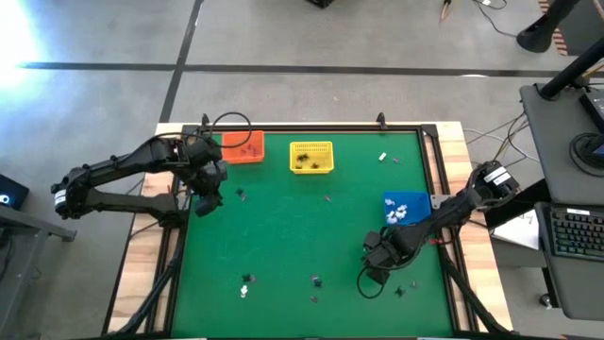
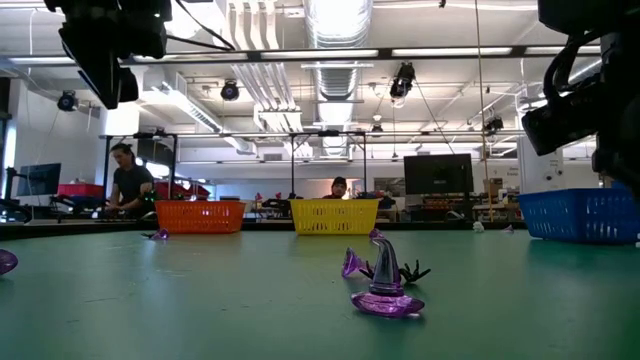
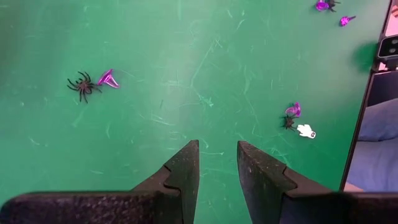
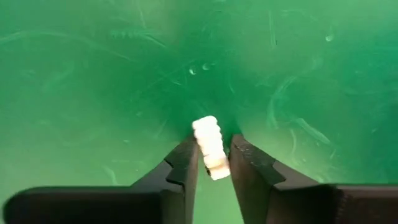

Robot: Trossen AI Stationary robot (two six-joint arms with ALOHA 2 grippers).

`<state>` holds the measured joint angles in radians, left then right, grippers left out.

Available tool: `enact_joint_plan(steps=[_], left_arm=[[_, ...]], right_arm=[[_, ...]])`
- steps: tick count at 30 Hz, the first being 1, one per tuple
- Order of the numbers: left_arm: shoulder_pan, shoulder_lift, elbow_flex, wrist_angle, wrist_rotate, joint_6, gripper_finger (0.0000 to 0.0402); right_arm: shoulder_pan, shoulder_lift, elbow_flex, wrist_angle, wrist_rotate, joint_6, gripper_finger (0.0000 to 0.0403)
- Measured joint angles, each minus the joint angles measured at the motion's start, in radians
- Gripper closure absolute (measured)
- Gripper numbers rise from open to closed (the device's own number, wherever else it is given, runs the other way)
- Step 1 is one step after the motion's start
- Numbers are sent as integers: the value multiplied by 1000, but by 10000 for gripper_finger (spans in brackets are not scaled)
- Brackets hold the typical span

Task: Sort Halloween decoration
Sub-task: Put the white skeleton toy into the blue basket

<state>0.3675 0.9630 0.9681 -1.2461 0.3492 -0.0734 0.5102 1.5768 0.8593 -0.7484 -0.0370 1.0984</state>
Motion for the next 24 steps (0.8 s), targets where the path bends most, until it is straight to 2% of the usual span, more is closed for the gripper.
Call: enact_joint_plan(steps=[6, 24], left_arm=[[0, 0, 0, 1, 0, -11, 311], [0, 0, 0, 6, 0, -15, 311]], right_arm=[[-1, 0, -1, -1, -14, 42, 382], [0, -58, 61, -9, -14, 196, 389]])
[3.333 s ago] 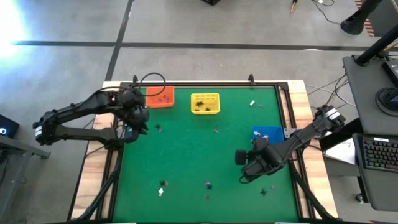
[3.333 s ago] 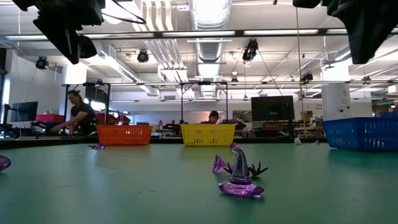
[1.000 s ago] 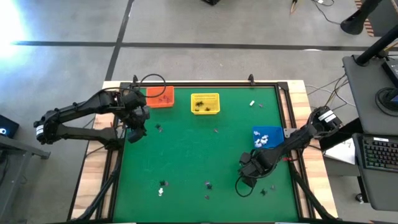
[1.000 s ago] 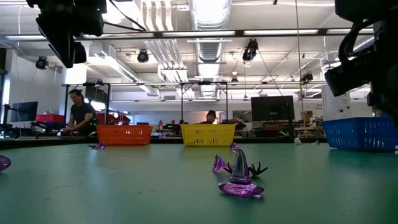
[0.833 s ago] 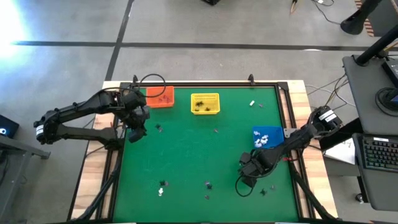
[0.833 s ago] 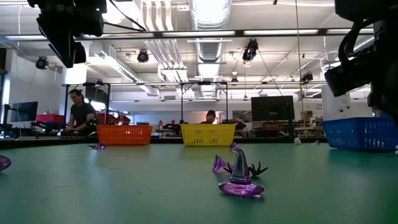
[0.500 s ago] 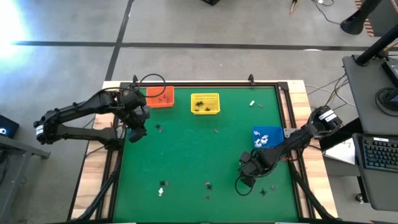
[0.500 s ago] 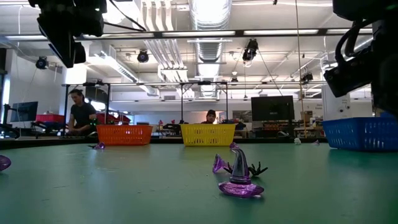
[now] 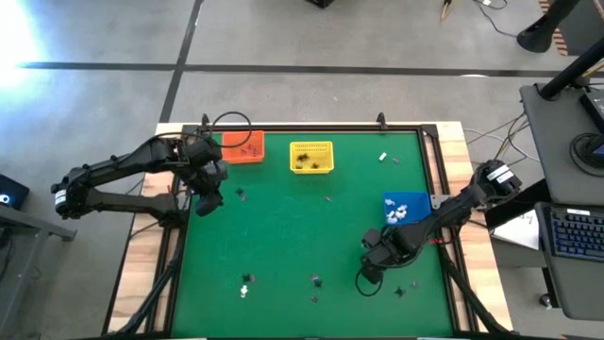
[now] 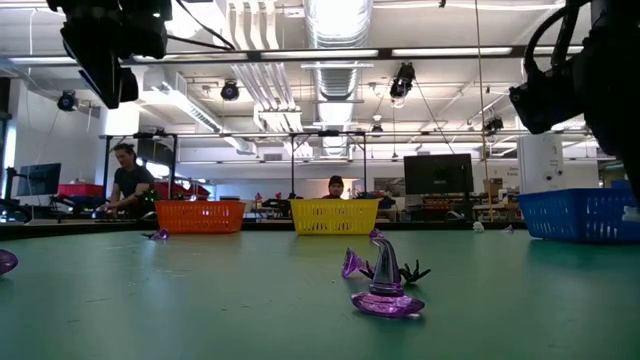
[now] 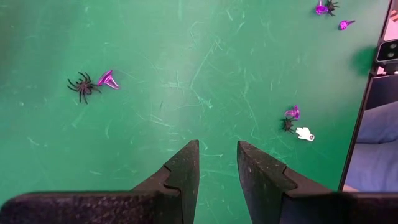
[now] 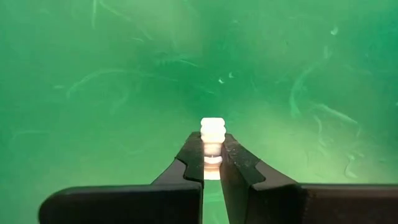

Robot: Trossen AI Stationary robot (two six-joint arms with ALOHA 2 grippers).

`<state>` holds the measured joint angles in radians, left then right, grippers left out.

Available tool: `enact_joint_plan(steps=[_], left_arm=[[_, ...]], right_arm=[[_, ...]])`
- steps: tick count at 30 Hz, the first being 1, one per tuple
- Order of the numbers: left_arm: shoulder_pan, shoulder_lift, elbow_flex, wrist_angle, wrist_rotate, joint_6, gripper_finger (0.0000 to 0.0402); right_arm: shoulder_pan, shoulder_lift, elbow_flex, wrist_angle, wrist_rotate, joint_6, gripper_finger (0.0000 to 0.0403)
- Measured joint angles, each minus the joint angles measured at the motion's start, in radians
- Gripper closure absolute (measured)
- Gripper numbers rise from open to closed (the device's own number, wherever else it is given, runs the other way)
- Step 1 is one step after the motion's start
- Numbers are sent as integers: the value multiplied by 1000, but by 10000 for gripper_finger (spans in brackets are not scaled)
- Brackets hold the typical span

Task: Sort Halloween decoration
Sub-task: Put the white skeleton toy into the blue basket

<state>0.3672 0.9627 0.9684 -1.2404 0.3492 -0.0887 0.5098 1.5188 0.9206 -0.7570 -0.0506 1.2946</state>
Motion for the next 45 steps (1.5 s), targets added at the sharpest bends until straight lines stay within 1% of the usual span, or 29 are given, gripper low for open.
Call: enact_joint_plan(steps=[5, 10, 14, 21, 26, 29, 34, 36, 41, 45], left_arm=[[0, 0, 0, 2, 0, 0, 311], [0, 0, 0, 16, 0, 0, 311], [0, 1, 0, 20, -1, 0, 311], [0, 2, 0, 26, -2, -11, 311], [0, 16, 0, 27, -2, -11, 311], [0, 38, 0, 28, -3, -11, 311], [0, 95, 0, 36, -53, -1, 311], [0, 117, 0, 36, -60, 0, 311], [0, 151, 0, 54, -63, 27, 311], [0, 154, 0, 75, -63, 51, 311]], right_arm=[[0, -12, 6, -23, 18, 114, 389], [-3, -47, 8, -126, 78, 239, 390], [-14, -110, 8, -212, 86, 284, 390], [-36, -275, 8, -398, 238, 366, 390], [-79, -368, 8, -489, 274, 371, 390], [-115, -396, 8, -547, 287, 370, 390], [-178, -407, 7, -631, 321, 350, 390], [-201, -404, 7, -654, 339, 314, 386], [-272, -404, 2, -652, 339, 225, 366], [-324, -404, -15, -647, 333, 212, 371]])
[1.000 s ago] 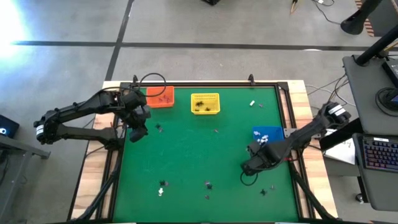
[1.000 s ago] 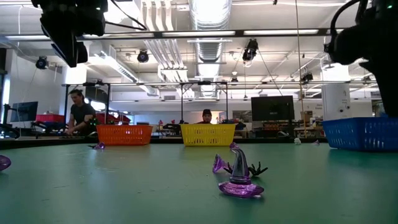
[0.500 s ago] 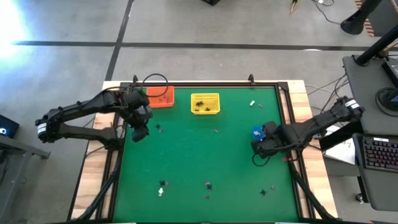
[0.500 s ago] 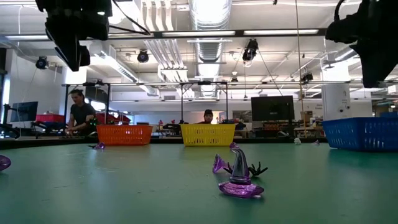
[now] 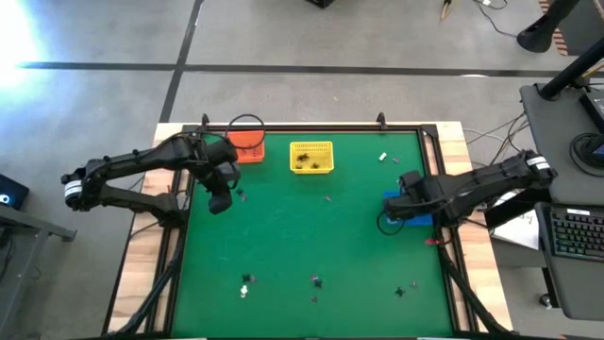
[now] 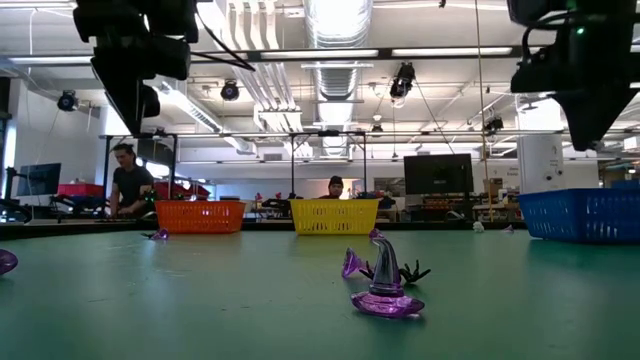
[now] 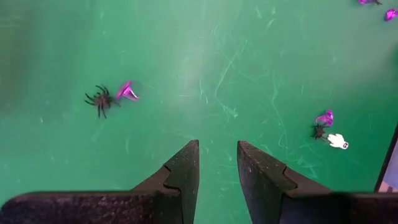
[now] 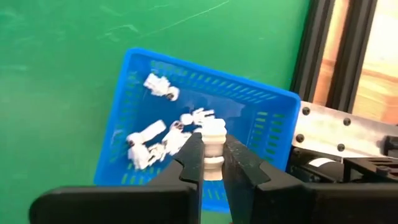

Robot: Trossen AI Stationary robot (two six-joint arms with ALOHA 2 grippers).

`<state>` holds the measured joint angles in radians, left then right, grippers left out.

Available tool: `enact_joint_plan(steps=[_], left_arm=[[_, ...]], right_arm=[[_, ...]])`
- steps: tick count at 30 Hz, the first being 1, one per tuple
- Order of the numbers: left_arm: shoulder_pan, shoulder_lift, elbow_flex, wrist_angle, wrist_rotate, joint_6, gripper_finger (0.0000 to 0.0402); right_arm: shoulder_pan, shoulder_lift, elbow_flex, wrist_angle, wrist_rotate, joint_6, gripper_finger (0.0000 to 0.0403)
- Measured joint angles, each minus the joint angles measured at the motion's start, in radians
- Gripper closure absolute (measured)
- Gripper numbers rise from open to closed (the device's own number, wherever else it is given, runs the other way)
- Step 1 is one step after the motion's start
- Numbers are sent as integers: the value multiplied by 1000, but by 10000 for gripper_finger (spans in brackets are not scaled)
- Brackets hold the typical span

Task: Sort Halloween decoration
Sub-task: Put the white skeleton toy into the blue basket, then put the violet skeleton toy into the orange basket

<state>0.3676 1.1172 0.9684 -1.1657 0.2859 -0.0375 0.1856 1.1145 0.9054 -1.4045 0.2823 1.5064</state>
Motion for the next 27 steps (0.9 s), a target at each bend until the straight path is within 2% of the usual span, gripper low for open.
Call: enact_joint_plan(steps=[5, 9, 13, 21, 27], left_arm=[[0, -7, 0, 3, 0, 2, 311], [0, -14, 0, -3, 0, 3, 311], [0, -25, 0, -24, 0, 3, 311], [0, -37, 0, -73, 1, -26, 307], [0, -37, 0, -105, 1, -47, 284]], right_arm=[[-39, 0, -45, 30, -5, -33, 378], [-56, 0, -97, 146, -31, -100, 370], [-56, 1, -140, 231, -31, -99, 348], [-55, 1, -157, 232, 32, -76, 289], [-56, 1, -157, 233, 51, -71, 267]])
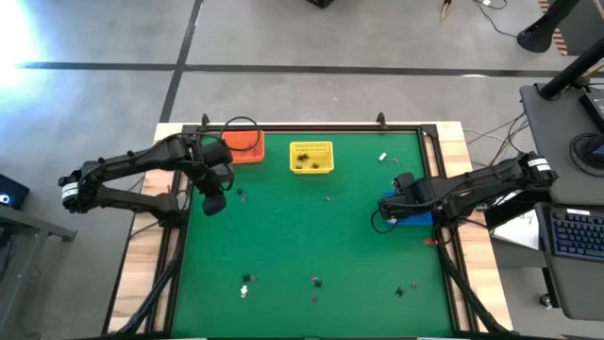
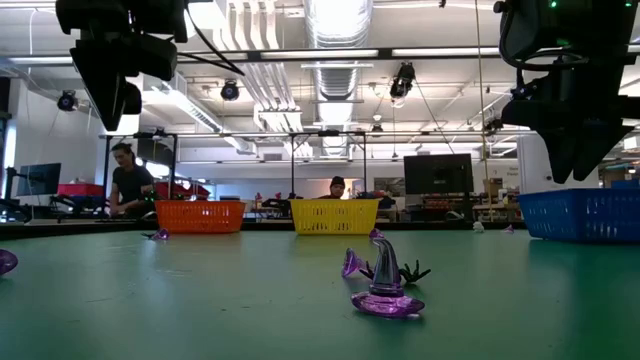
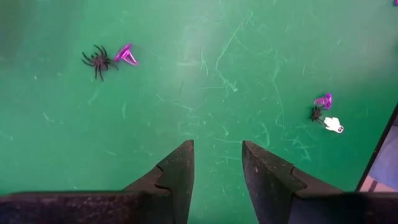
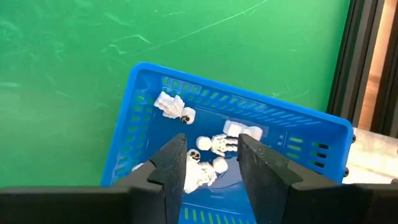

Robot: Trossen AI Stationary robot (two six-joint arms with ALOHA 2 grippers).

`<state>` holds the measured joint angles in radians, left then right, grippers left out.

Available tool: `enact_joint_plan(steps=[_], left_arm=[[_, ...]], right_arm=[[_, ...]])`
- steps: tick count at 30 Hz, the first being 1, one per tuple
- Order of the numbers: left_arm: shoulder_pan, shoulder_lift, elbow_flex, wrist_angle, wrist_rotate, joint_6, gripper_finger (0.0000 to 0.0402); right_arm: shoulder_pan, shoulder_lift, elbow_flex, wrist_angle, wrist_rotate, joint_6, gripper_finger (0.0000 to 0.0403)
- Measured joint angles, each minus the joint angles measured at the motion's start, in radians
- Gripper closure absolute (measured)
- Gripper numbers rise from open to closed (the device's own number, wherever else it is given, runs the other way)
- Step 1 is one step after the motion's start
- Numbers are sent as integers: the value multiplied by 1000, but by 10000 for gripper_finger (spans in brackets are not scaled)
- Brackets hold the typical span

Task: Sort Halloween decoration
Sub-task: Put the violet skeleton toy into the orange basket

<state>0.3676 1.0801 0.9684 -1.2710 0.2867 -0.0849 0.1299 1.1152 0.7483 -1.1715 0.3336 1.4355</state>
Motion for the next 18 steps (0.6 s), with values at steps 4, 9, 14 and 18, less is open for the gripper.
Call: enact_joint_plan(steps=[4, 9, 14, 18], left_arm=[[0, 0, 0, -3, 2, -25, 273], [0, 0, 0, -3, 3, -69, 272], [-21, -6, -4, -2, 11, -111, 272], [-84, -23, -26, 0, 19, -130, 272]], right_arm=[[0, 0, 0, 3, 0, 40, 264], [0, 0, 0, 9, 0, 116, 270], [0, 0, 0, 18, 0, 160, 269], [0, -1, 4, 40, 0, 139, 266]])
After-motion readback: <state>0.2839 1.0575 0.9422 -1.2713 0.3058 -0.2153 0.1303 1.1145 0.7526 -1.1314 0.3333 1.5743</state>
